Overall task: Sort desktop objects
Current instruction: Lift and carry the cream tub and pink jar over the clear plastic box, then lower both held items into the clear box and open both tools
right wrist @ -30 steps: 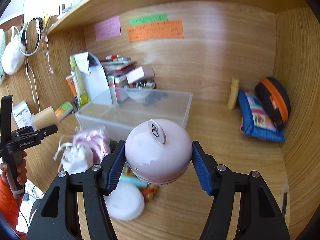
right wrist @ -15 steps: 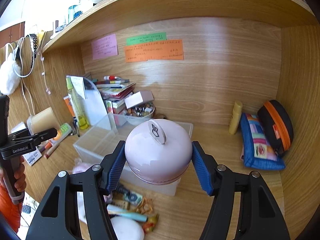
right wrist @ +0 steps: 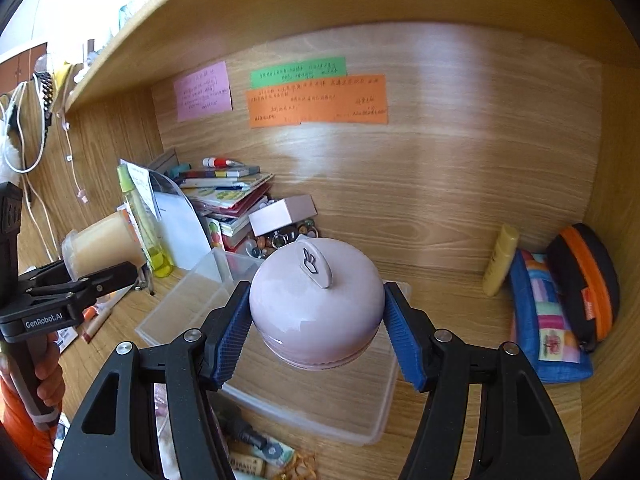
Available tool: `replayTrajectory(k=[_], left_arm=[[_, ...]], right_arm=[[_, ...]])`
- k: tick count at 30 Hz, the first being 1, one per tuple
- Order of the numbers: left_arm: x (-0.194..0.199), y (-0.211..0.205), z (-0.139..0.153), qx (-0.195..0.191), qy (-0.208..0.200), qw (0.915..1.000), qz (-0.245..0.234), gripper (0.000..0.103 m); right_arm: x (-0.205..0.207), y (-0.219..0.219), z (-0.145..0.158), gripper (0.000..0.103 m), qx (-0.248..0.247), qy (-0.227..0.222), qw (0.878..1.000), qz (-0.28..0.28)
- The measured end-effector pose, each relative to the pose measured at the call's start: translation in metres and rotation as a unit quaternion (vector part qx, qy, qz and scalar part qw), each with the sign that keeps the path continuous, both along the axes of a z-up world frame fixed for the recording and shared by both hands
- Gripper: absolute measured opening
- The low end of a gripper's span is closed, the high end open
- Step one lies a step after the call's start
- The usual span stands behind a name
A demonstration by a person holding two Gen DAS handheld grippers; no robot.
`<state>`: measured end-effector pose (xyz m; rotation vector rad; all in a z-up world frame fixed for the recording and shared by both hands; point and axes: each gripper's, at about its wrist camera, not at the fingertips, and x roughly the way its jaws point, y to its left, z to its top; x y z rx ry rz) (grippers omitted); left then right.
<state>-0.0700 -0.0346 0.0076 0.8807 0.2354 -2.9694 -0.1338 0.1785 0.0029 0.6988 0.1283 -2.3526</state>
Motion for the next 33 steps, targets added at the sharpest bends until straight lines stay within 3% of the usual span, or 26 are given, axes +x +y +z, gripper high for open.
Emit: replayTrajectory(k=[8,20,29,33], left_arm=[[-0.034,0.009,-0.021,0.007,-0.030,0.9995,-0.008,0.068],[-0.066,0.019,-0.060,0.008,-0.081,0.9963,-0.030,0.068],[-0.064,0.032,-0.070,-0.017,-0.098,0.9937,-0.053,0.068],[-0.063,0.041,-0.075,-0.046,-0.103,0.9923,-0.052,0.068]], right_arm=[[-0.022,-0.011,-0.031,0.061,0.022,-0.047,0.999,0.000],[-0.035,-0.024,-0.062,0.060,0.074,-0.078,0.994,-0.012],[-0.033,-0.036,-0.076,0.061,0.105,-0.074,0.992,-0.006],[-0.030,-0.039,-0.079,0.061,0.113,-0.075,0.991,-0.001]])
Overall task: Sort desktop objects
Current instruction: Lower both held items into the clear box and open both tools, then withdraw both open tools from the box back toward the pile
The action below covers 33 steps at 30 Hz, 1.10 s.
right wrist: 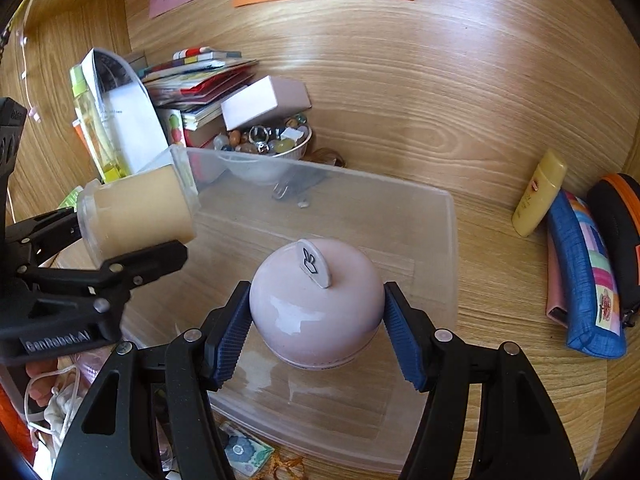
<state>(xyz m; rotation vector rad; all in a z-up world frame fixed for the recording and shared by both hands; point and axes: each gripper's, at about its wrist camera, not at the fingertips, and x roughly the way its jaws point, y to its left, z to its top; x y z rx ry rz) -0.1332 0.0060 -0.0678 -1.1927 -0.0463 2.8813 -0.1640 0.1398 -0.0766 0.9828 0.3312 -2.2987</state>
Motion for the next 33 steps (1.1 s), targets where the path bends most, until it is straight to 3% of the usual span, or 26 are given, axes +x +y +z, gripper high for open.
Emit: replayTrajectory(k=[4,19,22,24,33], left_arm=[[0.000,0.007,-0.004,-0.023,-0.003,0.9997,-0.005,0.068],[0.000,0.002,-0.007,-0.028,0.003,0.9995,-0.012,0.069],[0.006,0.004,-0.002,-0.028,0.017,0.9993,-0.015,0.069],[0.011,0.004,0.004,-0.030,0.033,0.9989,-0.016,0.070],[0.025,-0.009,0.022,-0.014,0.082,0.9966,0.005,0.088]], right_arm=[[0.000,-0.001,-0.001,0.061,0.003,0.000,1.000,0.001],[0.000,-0.002,-0.002,0.061,0.012,0.004,1.000,-0.002],[0.001,-0.003,-0.003,0.065,0.016,0.012,1.000,-0.006],[0.003,-0.003,-0.002,0.074,0.020,0.023,1.000,-0.008],[0.011,-0.004,0.003,0.077,0.013,0.043,0.999,0.003]])
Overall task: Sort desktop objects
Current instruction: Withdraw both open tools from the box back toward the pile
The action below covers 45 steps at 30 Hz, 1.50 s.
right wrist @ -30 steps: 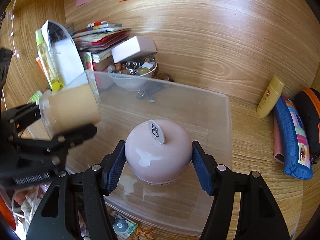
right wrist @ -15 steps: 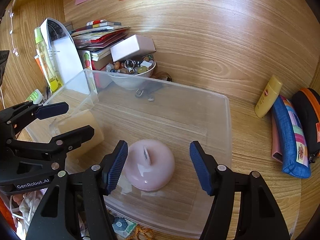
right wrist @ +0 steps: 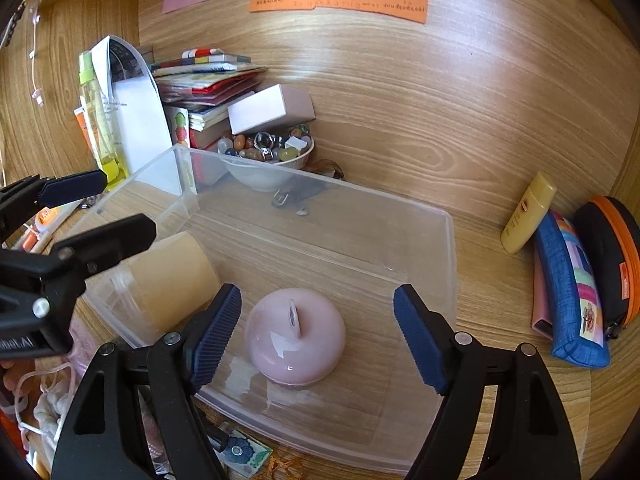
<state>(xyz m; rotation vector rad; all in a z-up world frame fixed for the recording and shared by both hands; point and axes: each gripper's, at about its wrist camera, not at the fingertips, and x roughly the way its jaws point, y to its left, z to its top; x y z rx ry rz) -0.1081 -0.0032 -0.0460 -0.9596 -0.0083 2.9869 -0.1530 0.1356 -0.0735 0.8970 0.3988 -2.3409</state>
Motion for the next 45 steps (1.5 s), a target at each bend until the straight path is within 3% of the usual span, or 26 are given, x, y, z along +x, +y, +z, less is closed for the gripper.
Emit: replayTrajectory(k=[3,7,15,21,31,36,45], left_arm=[[0.003,-0.005,0.004,0.008,0.014,0.9998,0.009,0.093],[0.009,-0.011,0.010,0.003,0.036,0.9989,0.029,0.097],[0.025,-0.031,0.022,0.031,0.023,0.9987,0.034,0.097],[0.049,-0.042,0.033,0.041,0.028,0.9981,0.037,0.101],[0.092,-0.044,0.011,0.026,-0.015,0.9988,0.039,0.101],[0.127,-0.038,0.002,0.030,-0.005,0.9988,0.039,0.101],[0.149,-0.004,-0.023,0.053,-0.050,0.9972,-0.013,0.101]], right_arm=[[0.000,0.006,0.005,0.084,-0.013,0.001,1.000,-0.004],[-0.005,0.016,0.015,0.084,-0.037,-0.003,0.999,-0.012],[-0.006,0.050,0.045,0.085,-0.091,-0.009,0.995,-0.045],[0.020,0.066,0.057,0.088,-0.088,0.013,0.995,-0.041],[0.063,0.083,0.038,0.088,-0.052,0.021,0.998,-0.025],[0.088,0.090,0.022,0.088,-0.026,0.028,0.999,-0.013],[0.122,0.111,-0.010,0.088,-0.004,0.003,1.000,0.001]])
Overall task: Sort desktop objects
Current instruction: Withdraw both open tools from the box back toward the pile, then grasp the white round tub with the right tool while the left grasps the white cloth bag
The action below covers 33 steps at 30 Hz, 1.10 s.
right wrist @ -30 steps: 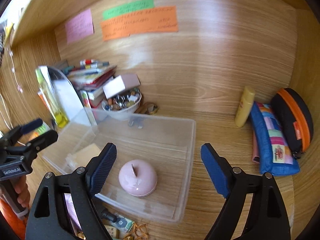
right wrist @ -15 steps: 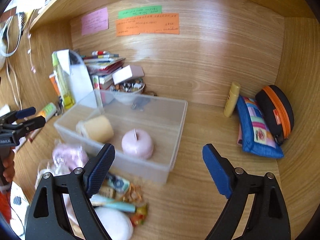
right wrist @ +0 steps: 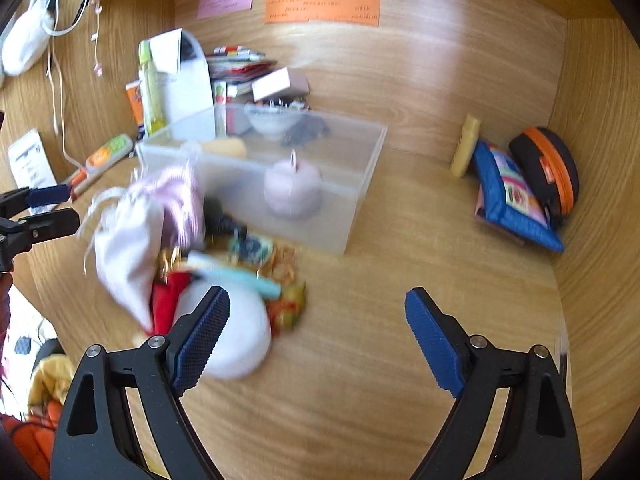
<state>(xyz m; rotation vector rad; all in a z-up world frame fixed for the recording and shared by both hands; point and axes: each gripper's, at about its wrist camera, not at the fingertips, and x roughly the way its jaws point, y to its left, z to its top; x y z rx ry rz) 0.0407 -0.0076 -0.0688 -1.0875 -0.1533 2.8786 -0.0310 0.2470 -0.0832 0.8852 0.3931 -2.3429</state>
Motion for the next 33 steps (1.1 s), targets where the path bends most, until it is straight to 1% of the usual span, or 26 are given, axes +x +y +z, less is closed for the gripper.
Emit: replayTrajectory(k=[4,9,11,13,15,16,18,19,22,25,29,31,32,33], left_arm=[[0.002,0.010,-0.012,0.011,0.006,0.9994,0.031,0.101],[-0.012,0.019,-0.024,0.068,-0.034,0.9971,0.008,0.101],[-0.016,0.025,-0.027,0.067,-0.041,0.9969,0.003,0.101],[-0.023,0.029,-0.030,0.058,-0.047,0.9972,0.009,0.101],[-0.030,0.029,-0.035,0.057,-0.057,0.9966,0.016,0.101],[-0.034,0.028,-0.038,0.062,-0.066,0.9957,0.018,0.101],[-0.042,0.021,-0.046,0.091,-0.089,0.9917,0.014,0.101],[-0.042,0.020,-0.045,0.089,-0.083,0.9924,0.019,0.102],[-0.045,0.023,-0.046,0.092,-0.091,0.9914,0.019,0.102],[-0.045,0.028,-0.047,0.082,-0.086,0.9927,0.018,0.102],[-0.050,0.028,-0.047,0.081,-0.079,0.9934,0.017,0.102],[-0.050,0.031,-0.046,0.066,-0.069,0.9954,0.011,0.102],[-0.049,0.033,-0.045,0.056,-0.064,0.9964,0.007,0.102],[-0.048,0.035,-0.044,0.048,-0.058,0.9971,0.003,0.101]], right_arm=[[0.005,0.007,-0.014,0.088,0.006,-0.022,1.000,0.003],[0.016,0.018,-0.021,0.088,-0.005,-0.039,0.999,0.013],[0.020,0.019,-0.022,0.088,-0.008,-0.041,0.999,0.019],[0.022,0.018,-0.023,0.088,-0.011,-0.046,0.999,0.026],[0.023,0.014,-0.026,0.088,-0.010,-0.051,0.998,0.033],[0.023,0.011,-0.028,0.088,-0.009,-0.052,0.998,0.036],[0.023,0.006,-0.032,0.088,-0.004,-0.055,0.998,0.040],[0.022,0.003,-0.033,0.088,-0.002,-0.056,0.998,0.042],[0.019,-0.007,-0.038,0.088,0.005,-0.062,0.997,0.051],[0.018,-0.017,-0.041,0.088,0.003,-0.069,0.996,0.063],[0.020,-0.028,-0.043,0.086,0.008,-0.055,0.996,0.064],[0.020,-0.030,-0.044,0.079,0.005,-0.056,0.996,0.066],[0.019,-0.031,-0.045,0.071,0.005,-0.057,0.996,0.068],[0.019,-0.032,-0.045,0.068,0.005,-0.056,0.996,0.071]])
